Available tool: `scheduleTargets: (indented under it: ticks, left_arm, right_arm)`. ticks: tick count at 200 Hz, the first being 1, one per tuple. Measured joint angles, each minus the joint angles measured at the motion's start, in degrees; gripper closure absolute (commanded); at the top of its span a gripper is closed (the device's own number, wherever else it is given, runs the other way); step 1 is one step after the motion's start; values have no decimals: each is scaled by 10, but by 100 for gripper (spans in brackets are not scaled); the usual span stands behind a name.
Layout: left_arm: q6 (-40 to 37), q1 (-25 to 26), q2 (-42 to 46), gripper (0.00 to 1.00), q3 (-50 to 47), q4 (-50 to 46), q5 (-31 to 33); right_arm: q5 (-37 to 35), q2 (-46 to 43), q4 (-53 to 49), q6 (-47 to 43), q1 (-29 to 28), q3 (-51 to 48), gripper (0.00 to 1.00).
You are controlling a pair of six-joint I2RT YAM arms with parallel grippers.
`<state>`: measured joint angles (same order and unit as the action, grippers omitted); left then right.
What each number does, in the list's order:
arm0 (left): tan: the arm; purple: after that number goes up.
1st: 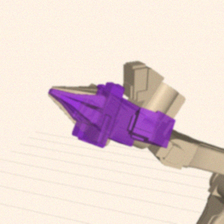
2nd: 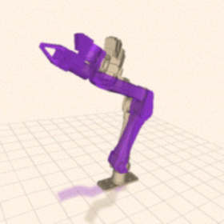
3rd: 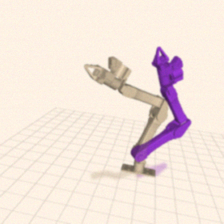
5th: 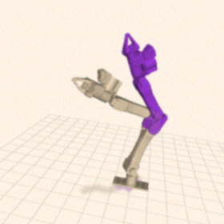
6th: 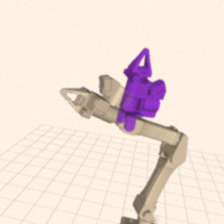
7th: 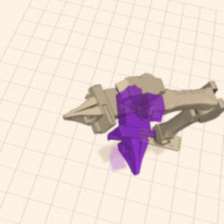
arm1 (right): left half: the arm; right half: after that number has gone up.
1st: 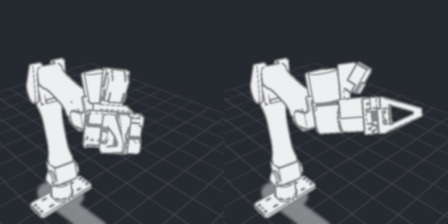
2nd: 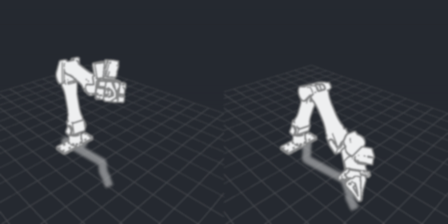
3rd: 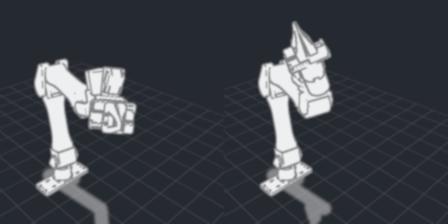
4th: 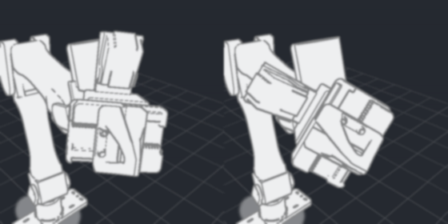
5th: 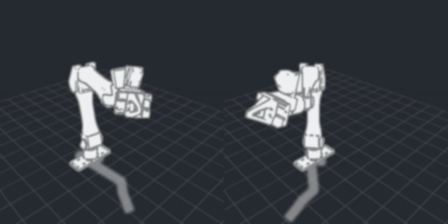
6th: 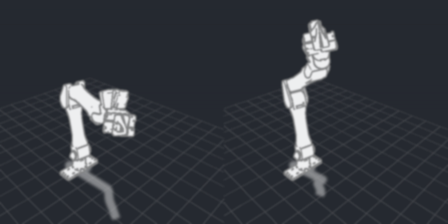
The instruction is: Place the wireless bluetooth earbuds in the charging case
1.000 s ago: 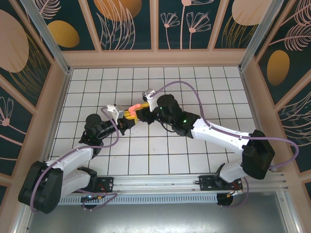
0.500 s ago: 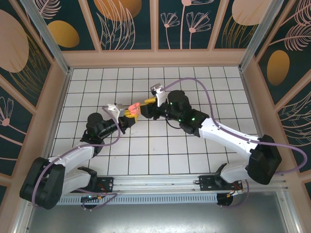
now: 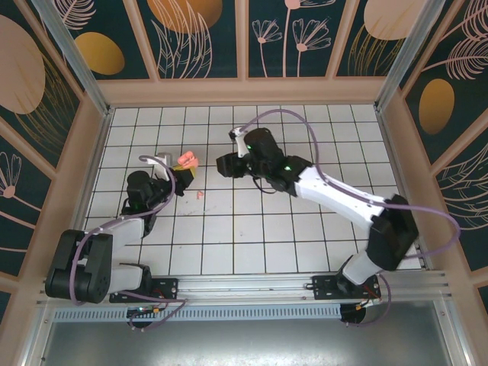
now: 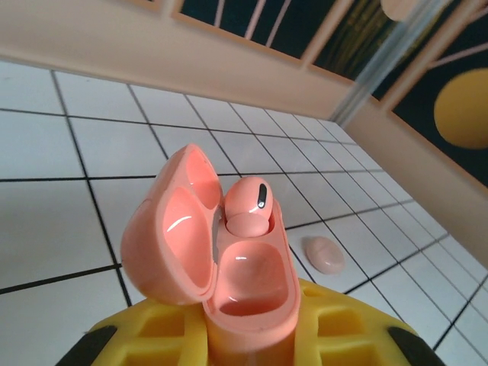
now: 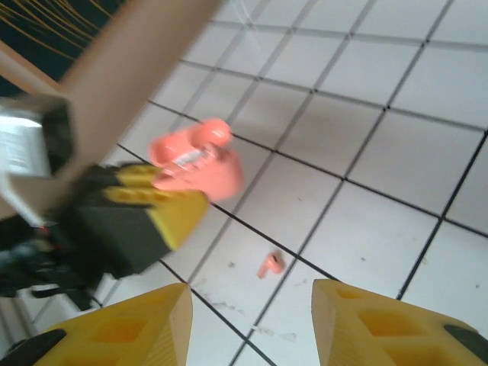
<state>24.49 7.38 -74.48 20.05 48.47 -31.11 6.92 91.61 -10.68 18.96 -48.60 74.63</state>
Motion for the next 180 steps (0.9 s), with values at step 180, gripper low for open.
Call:
scheduleTargets:
  ticks: [180]
  left_arm:
    - [61, -89, 10, 80, 2, -81, 58]
  right_arm:
    - [52, 431, -235, 104, -37, 389, 57]
